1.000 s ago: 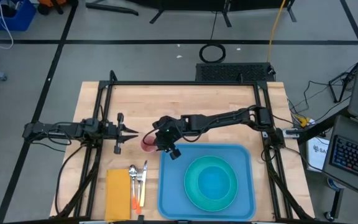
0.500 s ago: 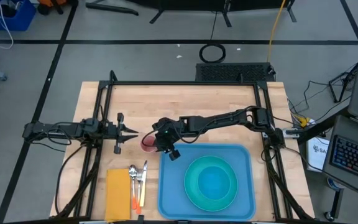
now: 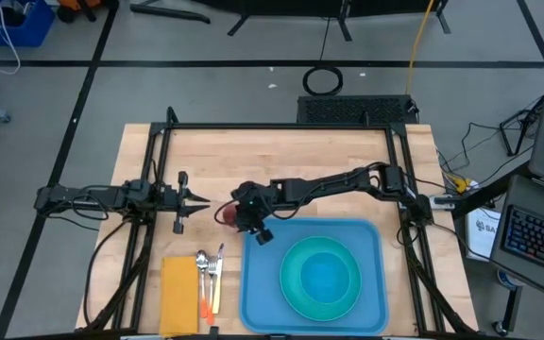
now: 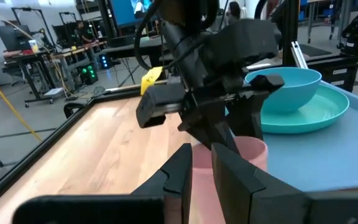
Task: Set up tray
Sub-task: Put the pink cup on the blue serving tray at the top right of the light blue plate
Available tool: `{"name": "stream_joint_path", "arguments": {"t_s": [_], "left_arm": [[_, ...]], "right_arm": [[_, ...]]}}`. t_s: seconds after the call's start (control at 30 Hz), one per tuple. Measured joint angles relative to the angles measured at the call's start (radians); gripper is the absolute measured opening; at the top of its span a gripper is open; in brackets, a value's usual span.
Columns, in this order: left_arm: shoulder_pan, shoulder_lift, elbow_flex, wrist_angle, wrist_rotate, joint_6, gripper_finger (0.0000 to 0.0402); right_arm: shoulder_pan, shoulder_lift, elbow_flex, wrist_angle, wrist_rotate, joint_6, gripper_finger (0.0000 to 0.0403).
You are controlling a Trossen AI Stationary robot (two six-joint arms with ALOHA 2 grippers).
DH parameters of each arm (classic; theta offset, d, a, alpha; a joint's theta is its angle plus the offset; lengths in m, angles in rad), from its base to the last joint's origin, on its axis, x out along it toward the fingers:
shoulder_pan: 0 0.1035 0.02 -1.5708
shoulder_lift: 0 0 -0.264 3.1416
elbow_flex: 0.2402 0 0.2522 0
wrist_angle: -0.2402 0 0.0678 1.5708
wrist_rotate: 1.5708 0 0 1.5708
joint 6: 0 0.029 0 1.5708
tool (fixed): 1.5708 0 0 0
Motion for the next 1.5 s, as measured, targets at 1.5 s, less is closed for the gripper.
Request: {"name": "stream_joint_path", "arguments": {"t_s": [1.5], "left_arm": [[0.000,0.000,0.000,-0.002,0.000,0.000,0.0067]], "right_arm": [[0.166,-0.353,0.000,-0.421,0.517,0.183,0.0000]]}}
